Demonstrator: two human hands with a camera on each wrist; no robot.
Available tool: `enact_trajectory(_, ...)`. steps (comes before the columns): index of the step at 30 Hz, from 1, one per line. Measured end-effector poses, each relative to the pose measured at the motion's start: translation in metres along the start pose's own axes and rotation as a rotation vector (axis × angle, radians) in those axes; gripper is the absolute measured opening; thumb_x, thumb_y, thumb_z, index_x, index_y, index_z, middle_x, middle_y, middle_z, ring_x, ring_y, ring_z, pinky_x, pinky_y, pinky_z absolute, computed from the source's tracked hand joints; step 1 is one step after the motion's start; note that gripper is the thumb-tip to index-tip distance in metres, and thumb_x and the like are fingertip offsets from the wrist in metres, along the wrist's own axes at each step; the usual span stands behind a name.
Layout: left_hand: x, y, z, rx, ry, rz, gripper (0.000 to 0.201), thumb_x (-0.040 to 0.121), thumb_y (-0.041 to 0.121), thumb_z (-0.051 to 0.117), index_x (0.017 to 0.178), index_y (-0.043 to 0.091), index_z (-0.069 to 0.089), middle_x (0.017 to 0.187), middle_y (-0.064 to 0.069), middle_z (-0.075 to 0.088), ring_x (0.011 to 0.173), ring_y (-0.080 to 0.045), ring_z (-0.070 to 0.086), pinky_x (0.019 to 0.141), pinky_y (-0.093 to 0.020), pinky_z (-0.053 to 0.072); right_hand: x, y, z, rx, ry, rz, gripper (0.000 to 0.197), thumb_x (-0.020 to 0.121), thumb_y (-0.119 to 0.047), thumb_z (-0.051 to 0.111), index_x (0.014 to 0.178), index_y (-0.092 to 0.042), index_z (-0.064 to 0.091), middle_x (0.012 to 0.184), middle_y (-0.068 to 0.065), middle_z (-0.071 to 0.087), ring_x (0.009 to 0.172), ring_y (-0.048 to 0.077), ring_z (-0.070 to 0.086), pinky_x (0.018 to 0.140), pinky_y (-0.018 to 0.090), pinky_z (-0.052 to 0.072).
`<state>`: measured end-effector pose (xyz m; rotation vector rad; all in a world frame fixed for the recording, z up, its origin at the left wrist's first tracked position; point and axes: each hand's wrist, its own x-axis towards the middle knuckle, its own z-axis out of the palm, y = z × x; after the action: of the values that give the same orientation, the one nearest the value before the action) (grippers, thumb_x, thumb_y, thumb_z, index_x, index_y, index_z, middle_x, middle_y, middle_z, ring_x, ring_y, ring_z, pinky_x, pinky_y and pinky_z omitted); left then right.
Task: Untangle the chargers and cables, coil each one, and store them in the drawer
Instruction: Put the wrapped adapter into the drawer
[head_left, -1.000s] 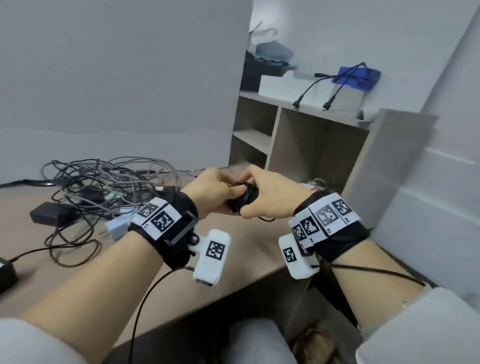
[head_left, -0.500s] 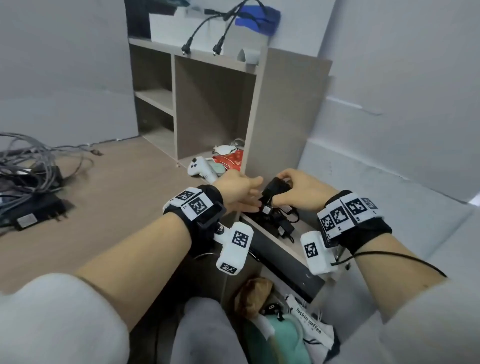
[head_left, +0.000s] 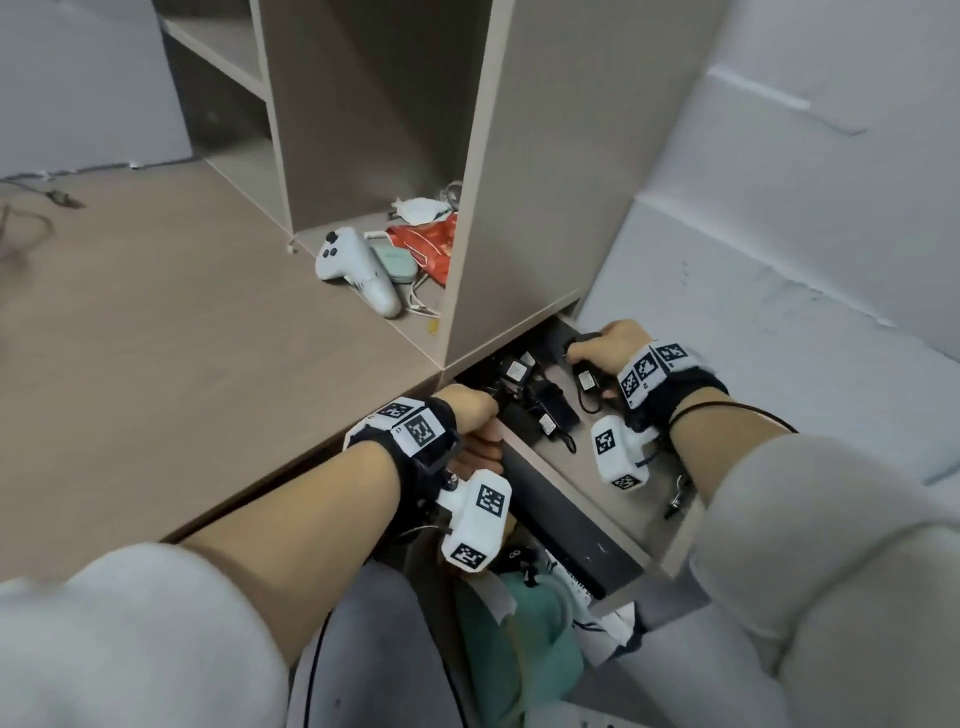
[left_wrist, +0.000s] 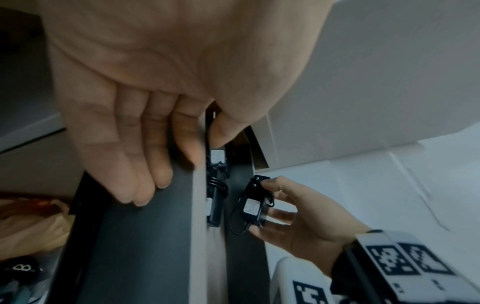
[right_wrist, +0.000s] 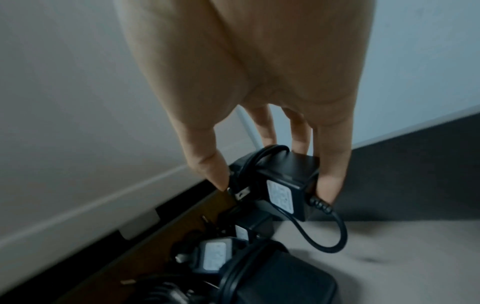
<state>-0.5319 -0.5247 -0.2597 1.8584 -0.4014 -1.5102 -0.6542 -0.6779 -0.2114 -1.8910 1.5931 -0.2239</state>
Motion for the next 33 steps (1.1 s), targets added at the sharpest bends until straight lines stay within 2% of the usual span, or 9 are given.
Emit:
enact_trajectory(7,0.016,-0.007,-0.005,-0.032,-0.042,-0.055,0.049,0.1,0.035,0.05,0.064,0.001,0.058,0.057,-0.017,0.068,0.068,-0.037,0.069,0.097,-0.054,0.054,0.029,0.001,0.03,-0.28,0.021,-0.037,0.041,0.066,-0.034,0.083,0.094,-0.009,0.069,0.09,0.012,0.07,0.074,0.025,0.063,0.056,0.024,0.046)
enact_trajectory(11,0.021,-0.007,-0.006,0.003,-0.043,-0.066,0.05,0.1,0.032,0.05,0.064,-0.001,0.06,0.06,-0.019,0.069,0.072,-0.039,0.07,0.098,-0.055,0.053,0.031,-0.002,0.036,-0.37,0.023,-0.019,0.041,0.072,-0.037,0.084,0.092,-0.008,0.062,0.099,0.012,0.069,0.096,0.032,0.068,0.087,0.038,0.058)
enact_trajectory(15,0.017,-0.003,-0.005,0.037,-0.029,-0.064,0.049,0.1,0.03,0.047,0.066,-0.002,0.059,0.055,-0.018,0.066,0.07,-0.037,0.067,0.099,-0.051,0.053,0.034,0.0,0.039,-0.339,-0.023,-0.004,0.038,0.081,-0.032,0.082,0.092,-0.004,0.059,0.097,0.012,0.066,0.092,0.03,0.065,0.084,0.034,0.055)
enact_trajectory(18,0.016,-0.001,-0.005,0.049,-0.025,-0.055,0.047,0.102,0.029,0.043,0.068,0.0,0.058,0.05,-0.011,0.065,0.066,-0.032,0.066,0.101,-0.047,0.052,0.05,0.008,0.041,-0.27,-0.053,0.012,0.063,0.062,-0.047,0.092,0.095,-0.001,0.064,0.095,0.014,0.072,0.087,0.033,0.07,0.082,0.048,0.06)
enact_trajectory(22,0.014,-0.002,-0.008,0.091,-0.049,-0.053,0.05,0.101,0.032,0.044,0.066,0.001,0.061,0.061,-0.015,0.07,0.097,-0.043,0.071,0.104,-0.05,0.049,0.069,0.023,0.043,-0.226,-0.078,-0.021,0.072,0.058,-0.059,0.089,0.099,-0.004,0.065,0.092,0.015,0.072,0.085,0.036,0.071,0.08,0.053,0.061)
enact_trajectory(24,0.012,-0.002,-0.008,0.09,-0.046,-0.036,0.051,0.102,0.033,0.044,0.066,0.001,0.061,0.066,-0.016,0.07,0.089,-0.041,0.071,0.1,-0.047,0.052,0.05,0.014,0.037,-0.207,-0.06,-0.018,0.07,0.068,-0.062,0.082,0.103,-0.004,0.064,0.096,0.014,0.071,0.09,0.037,0.07,0.083,0.049,0.06)
enact_trajectory(27,0.01,-0.004,-0.006,0.077,-0.052,-0.009,0.053,0.103,0.033,0.042,0.067,-0.002,0.06,0.073,-0.02,0.068,0.074,-0.037,0.067,0.089,-0.046,0.056,0.032,0.006,0.023,-0.265,0.013,-0.031,0.049,0.089,-0.044,0.07,0.108,0.001,0.062,0.099,0.015,0.061,0.095,0.034,0.062,0.078,0.033,0.048)
enact_trajectory(30,0.003,-0.009,-0.006,0.05,-0.065,0.021,0.054,0.105,0.034,0.042,0.072,-0.003,0.061,0.075,-0.02,0.067,0.073,-0.036,0.067,0.087,-0.054,0.058,0.012,-0.002,0.01,-0.296,0.055,-0.071,0.031,0.089,-0.029,0.067,0.099,0.0,0.062,0.1,0.019,0.065,0.085,0.032,0.057,0.071,0.031,0.044)
enact_trajectory(33,-0.017,-0.014,-0.008,-0.028,-0.029,0.057,0.056,0.108,0.036,0.036,0.072,0.0,0.059,0.073,-0.016,0.06,0.067,-0.032,0.063,0.064,-0.044,0.058,-0.009,-0.015,0.001,-0.279,0.031,-0.123,0.03,0.083,-0.022,0.068,0.098,0.004,0.066,0.098,0.021,0.07,0.086,0.034,0.067,0.068,0.033,0.052)
